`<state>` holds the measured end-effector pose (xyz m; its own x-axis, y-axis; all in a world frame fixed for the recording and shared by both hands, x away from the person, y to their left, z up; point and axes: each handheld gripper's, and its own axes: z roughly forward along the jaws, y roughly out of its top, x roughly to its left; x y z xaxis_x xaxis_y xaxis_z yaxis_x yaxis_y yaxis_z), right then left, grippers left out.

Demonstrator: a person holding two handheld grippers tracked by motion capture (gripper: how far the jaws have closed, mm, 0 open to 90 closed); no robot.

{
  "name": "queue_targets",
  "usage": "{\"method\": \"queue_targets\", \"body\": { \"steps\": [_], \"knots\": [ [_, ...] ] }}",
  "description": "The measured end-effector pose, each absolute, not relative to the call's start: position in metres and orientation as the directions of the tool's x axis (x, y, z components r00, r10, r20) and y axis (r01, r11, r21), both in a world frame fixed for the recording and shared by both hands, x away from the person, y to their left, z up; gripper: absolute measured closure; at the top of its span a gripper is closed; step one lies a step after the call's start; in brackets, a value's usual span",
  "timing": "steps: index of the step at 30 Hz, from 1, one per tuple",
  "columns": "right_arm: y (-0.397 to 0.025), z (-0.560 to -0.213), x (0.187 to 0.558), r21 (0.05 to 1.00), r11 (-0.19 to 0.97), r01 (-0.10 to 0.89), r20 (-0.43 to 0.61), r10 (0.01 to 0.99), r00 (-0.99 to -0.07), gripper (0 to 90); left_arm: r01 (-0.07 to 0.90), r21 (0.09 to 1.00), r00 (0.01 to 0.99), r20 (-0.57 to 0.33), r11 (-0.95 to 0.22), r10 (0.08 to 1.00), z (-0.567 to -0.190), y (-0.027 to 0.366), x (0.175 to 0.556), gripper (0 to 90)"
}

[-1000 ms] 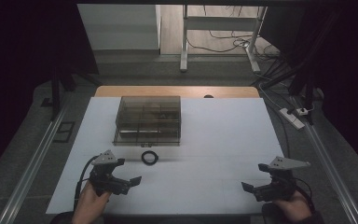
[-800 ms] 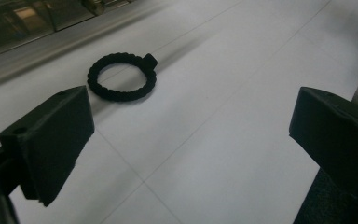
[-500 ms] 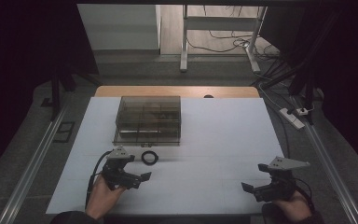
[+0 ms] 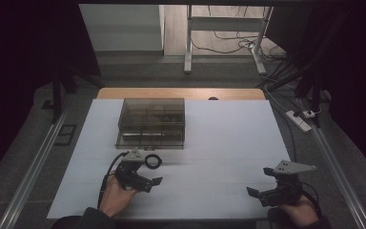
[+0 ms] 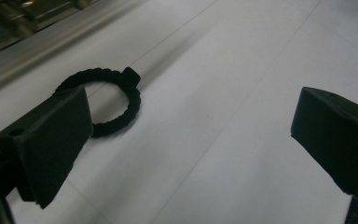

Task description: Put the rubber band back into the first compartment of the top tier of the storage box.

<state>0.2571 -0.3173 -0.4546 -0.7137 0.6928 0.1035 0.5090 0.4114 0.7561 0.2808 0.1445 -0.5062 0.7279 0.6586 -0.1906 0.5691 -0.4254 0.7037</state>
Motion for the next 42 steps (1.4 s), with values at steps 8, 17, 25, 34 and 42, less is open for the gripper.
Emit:
{"method": "queue_targets", "body": {
  "steps": [8, 17, 25, 34, 42],
  "knots": [
    [-0.317, -0.455, 0.257, 0.756, 0.413, 0.507, 0.103, 0.690, -0.716, 0.2, 0.566, 0.683, 0.730, -0.156, -0.461, 0.665, -0.515, 0.129, 0.289, 0.0],
    [-0.318, -0.455, 0.257, 0.757, 0.415, 0.505, 0.104, 0.686, -0.720, 0.2, 0.553, 0.659, 0.756, -0.140, -0.510, 0.639, -0.526, 0.116, 0.296, 0.0],
    [-0.317, -0.454, 0.256, 0.758, 0.416, 0.502, 0.102, 0.685, -0.721, 0.2, 0.557, 0.636, 0.760, -0.131, -0.535, 0.636, -0.534, 0.112, 0.302, 0.4],
    [-0.317, -0.454, 0.256, 0.757, 0.420, 0.500, 0.100, 0.682, -0.724, 0.2, 0.540, 0.591, 0.765, -0.047, -0.599, 0.642, -0.537, 0.103, 0.299, 9.4],
    [-0.317, -0.455, 0.256, 0.759, 0.420, 0.498, 0.099, 0.682, -0.725, 0.2, 0.573, 0.598, 0.725, -0.051, -0.561, 0.687, -0.532, 0.112, 0.299, 41.3]
  ]
}}
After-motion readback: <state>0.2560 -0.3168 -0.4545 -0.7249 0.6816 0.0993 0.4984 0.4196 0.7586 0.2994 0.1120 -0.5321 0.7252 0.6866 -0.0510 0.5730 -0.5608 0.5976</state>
